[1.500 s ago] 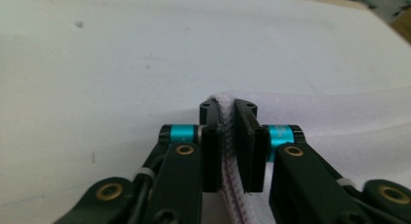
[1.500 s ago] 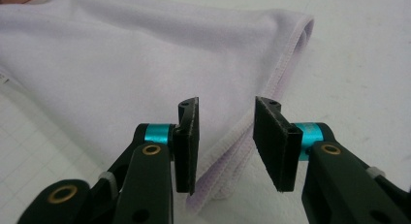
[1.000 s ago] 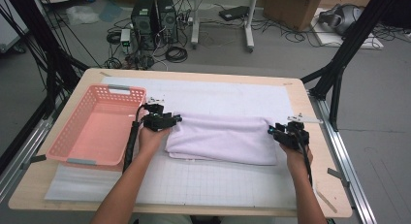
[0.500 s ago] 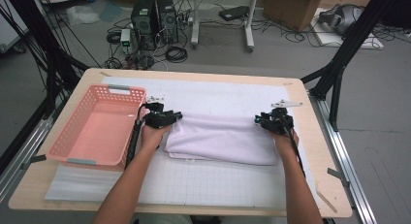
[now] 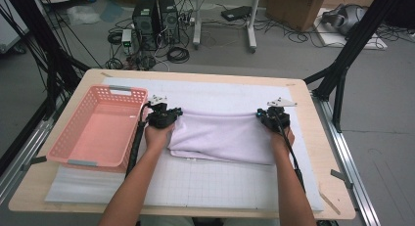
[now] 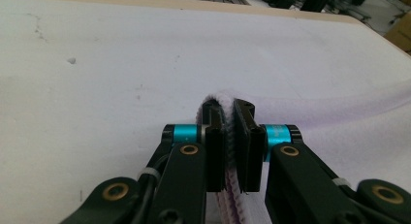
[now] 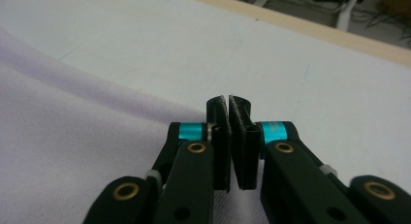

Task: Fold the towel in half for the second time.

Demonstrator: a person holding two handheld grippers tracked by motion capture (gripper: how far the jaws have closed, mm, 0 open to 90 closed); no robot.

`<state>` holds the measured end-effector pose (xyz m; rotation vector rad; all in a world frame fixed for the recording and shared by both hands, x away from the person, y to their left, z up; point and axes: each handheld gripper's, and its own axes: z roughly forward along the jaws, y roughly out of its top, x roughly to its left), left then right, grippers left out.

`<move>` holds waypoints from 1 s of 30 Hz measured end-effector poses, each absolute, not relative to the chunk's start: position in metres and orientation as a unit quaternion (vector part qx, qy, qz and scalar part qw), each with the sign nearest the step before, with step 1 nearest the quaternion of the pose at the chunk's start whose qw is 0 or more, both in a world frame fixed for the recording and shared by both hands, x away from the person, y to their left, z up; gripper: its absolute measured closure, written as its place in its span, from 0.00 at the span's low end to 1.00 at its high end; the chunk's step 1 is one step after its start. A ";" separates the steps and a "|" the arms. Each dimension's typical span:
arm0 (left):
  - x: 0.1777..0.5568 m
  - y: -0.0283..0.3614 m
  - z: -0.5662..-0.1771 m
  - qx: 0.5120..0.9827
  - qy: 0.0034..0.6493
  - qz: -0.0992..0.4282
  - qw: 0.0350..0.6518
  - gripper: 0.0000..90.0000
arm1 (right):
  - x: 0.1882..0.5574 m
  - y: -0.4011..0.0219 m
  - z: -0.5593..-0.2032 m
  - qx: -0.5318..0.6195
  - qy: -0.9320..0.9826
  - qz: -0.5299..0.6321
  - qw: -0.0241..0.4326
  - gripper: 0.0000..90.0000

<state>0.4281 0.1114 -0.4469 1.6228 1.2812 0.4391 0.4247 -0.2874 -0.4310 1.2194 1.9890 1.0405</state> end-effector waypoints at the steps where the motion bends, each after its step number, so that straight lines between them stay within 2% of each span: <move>1: 0.429 0.112 -0.448 0.663 0.545 0.183 0.480 0.80 | 0.425 -0.287 -0.432 0.461 0.742 0.384 0.298 0.85; 2: 0.430 0.115 -0.448 0.657 0.558 0.173 0.476 0.67 | 0.426 -0.288 -0.433 0.474 0.738 0.376 0.298 0.75; 3: 0.431 0.119 -0.449 0.655 0.566 0.161 0.475 0.59 | 0.427 -0.291 -0.432 0.486 0.733 0.375 0.293 0.71; 6: 0.428 0.125 -0.445 0.668 0.561 0.148 0.465 0.54 | 0.423 -0.302 -0.427 0.499 0.726 0.375 0.290 0.69; 13: 0.408 0.123 -0.434 0.712 0.506 0.145 0.465 0.52 | 0.407 -0.315 -0.414 0.493 0.742 0.381 0.248 0.63; 21: 0.388 0.117 -0.424 0.743 0.465 0.136 0.462 0.50 | 0.369 -0.315 -0.406 0.461 0.754 0.396 0.250 0.64; 30: 0.363 0.115 -0.422 0.748 0.441 0.135 0.477 0.49 | 0.314 -0.331 -0.425 0.459 0.757 0.408 0.222 0.68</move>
